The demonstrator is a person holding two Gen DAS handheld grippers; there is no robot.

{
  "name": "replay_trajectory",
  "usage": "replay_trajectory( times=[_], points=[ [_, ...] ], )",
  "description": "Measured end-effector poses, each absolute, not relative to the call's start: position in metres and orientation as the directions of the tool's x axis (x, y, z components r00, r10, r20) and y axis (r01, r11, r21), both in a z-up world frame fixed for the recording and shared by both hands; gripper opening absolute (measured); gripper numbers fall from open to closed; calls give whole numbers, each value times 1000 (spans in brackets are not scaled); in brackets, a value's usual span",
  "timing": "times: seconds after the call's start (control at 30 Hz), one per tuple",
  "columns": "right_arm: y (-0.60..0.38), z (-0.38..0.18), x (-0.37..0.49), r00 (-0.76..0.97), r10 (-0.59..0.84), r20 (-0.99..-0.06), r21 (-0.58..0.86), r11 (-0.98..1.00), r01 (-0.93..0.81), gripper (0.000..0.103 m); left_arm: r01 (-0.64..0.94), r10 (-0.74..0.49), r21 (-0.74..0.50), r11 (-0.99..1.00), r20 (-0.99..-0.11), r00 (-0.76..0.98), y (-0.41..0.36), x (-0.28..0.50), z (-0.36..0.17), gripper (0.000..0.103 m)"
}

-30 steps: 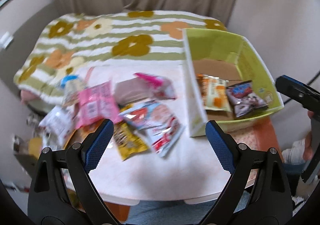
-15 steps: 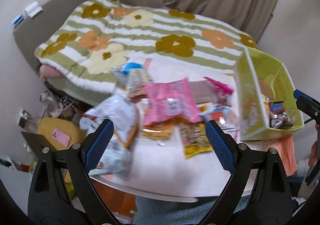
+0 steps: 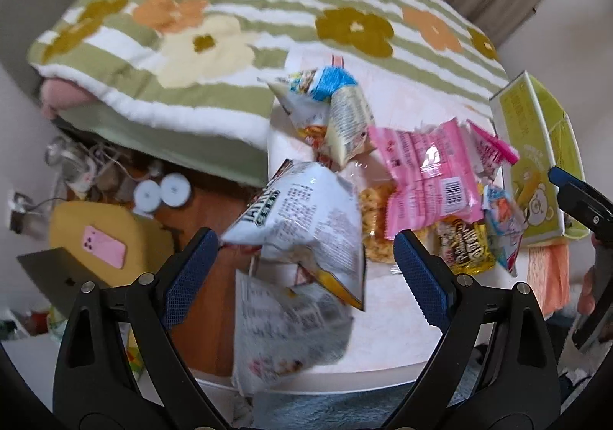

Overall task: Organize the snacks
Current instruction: 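Grasp the white chip bag with left tool while right tool grasps pink wafer bag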

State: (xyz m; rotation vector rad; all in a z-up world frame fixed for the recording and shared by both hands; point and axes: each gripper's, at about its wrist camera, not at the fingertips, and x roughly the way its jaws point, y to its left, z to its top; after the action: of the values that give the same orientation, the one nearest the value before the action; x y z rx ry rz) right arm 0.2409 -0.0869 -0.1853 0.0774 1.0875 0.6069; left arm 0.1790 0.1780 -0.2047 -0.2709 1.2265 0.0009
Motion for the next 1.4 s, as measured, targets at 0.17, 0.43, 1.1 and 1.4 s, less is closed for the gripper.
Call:
replay_trajectory(
  times=[0.17, 0.43, 1.1, 1.4],
  points=[
    [-61, -215, 256, 274, 457, -846, 344, 862, -373, 99, -86, -241, -272, 958, -933, 267, 186, 202, -241, 92],
    [-42, -251, 264, 214, 410, -887, 328, 884, -333, 99, 46, -229, -225, 973, -953, 197, 170, 226, -268, 92],
    [-23, -291, 287, 138, 443, -886, 379, 863, -334, 99, 130, -176, -153, 980, -966, 189, 156, 239, -280, 77],
    [-23, -285, 285, 160, 445, -881, 372, 860, -349, 99, 104, -143, -123, 987, -968, 207, 154, 234, -270, 71]
  ],
)
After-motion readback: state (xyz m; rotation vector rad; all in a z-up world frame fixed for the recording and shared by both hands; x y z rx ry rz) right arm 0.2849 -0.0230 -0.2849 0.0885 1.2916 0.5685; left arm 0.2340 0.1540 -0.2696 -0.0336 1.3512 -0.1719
